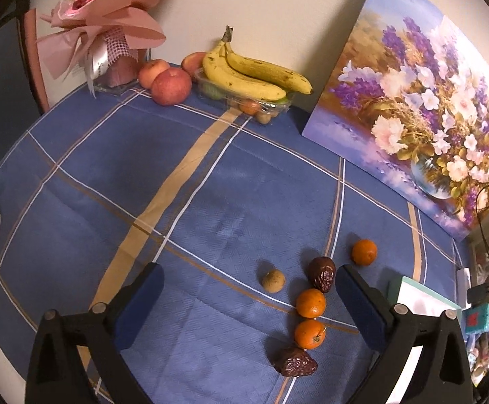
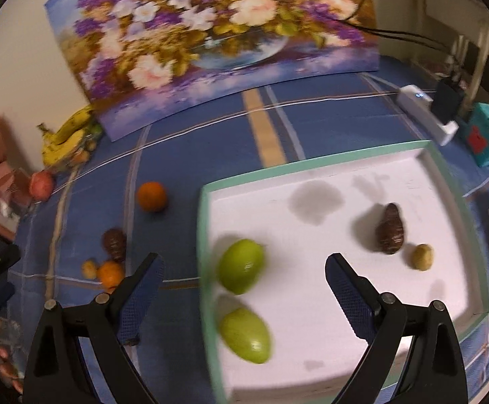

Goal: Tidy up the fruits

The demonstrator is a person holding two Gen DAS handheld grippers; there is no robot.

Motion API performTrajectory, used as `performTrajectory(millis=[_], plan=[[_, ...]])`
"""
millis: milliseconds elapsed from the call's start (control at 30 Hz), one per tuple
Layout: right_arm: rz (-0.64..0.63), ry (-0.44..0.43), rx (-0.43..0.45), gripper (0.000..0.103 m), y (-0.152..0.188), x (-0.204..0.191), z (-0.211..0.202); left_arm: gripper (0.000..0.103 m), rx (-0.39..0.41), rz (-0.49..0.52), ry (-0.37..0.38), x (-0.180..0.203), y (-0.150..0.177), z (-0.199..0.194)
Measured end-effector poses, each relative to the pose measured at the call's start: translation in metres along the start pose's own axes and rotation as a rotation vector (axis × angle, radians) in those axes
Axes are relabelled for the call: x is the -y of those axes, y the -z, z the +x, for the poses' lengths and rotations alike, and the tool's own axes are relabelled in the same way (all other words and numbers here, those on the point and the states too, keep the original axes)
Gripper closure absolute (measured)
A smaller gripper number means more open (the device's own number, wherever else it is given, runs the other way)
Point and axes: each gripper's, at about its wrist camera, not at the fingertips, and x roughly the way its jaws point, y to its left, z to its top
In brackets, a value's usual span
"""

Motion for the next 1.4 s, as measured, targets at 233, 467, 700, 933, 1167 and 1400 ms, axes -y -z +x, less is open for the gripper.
performTrajectory(millis=[233,467,700,933,1167,1400], plan=[[-0.048,-0.043,-0.045,0.007,0.004,-0.021,0.005,0.000,0.005,-0.006,0.019,-0.004,0.001,-0.003],[-0.096,-0.073,-0.043,0.007,0.008,-0.038,0.007,0.000,-0.008,-0.021,0.042,-0.005,0.002,0.002],[-0.122,-0.140,-0.059,0.016,0.011,-0.055,0.016,0.000,-0.047,-0.027,0.056,-0.007,0.003,0.019],[-0.151,-0.192,-0.122,0.037,0.017,-0.075,0.033,0.000,-0.078,-0.011,0.054,-0.011,0.000,0.034],[-0.202,-0.230,-0.163,0.043,0.024,-0.100,0.040,0.000,-0.110,0.040,0.043,-0.012,-0.007,0.047],[-0.253,-0.230,-0.219,0.043,0.031,-0.121,0.053,0.000,-0.166,0.089,0.051,-0.009,-0.010,0.070]])
